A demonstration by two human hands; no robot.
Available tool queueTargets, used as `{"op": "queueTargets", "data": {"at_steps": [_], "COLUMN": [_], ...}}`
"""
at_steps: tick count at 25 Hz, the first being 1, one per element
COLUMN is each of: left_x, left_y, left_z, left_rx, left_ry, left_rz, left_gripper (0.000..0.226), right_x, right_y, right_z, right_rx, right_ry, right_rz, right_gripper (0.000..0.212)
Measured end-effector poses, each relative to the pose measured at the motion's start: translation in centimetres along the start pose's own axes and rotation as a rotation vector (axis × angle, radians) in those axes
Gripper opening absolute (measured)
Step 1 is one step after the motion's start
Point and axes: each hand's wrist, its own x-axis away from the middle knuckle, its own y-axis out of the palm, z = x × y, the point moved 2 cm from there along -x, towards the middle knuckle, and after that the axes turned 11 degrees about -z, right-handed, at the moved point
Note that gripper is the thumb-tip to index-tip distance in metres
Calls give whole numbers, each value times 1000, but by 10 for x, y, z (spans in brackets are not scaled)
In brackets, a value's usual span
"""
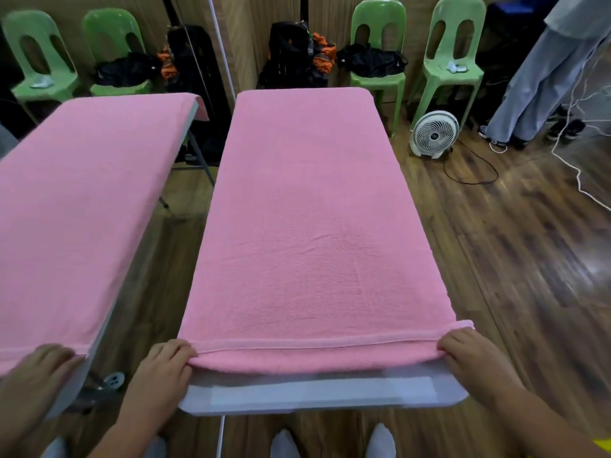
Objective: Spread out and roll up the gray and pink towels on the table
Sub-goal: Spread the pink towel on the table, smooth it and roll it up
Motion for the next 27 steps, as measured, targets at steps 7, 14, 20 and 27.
{"op": "queueTargets", "data": {"at_steps": [7, 14, 20, 27], "left_x": [-16, -42, -46, -49], "left_y": [-24, -13, -16, -26], "left_z": [-15, 19, 17, 5], "left_rx": [93, -62, 37, 95], "left_ry": [-46, 68, 39, 47], "left_rz": [19, -59, -17, 26], "left_gripper": [17, 42, 26, 13], "right_x": [-39, -46, -48, -63], "right_y": [-38, -31, -14, -35], "right_z": [2, -50, -4, 14], "right_rx": [-133, 130, -83, -104], "right_ry": [62, -211, 81, 101], "right_rz": [-133, -28, 49, -59], "right_gripper": [24, 31, 27, 21]}}
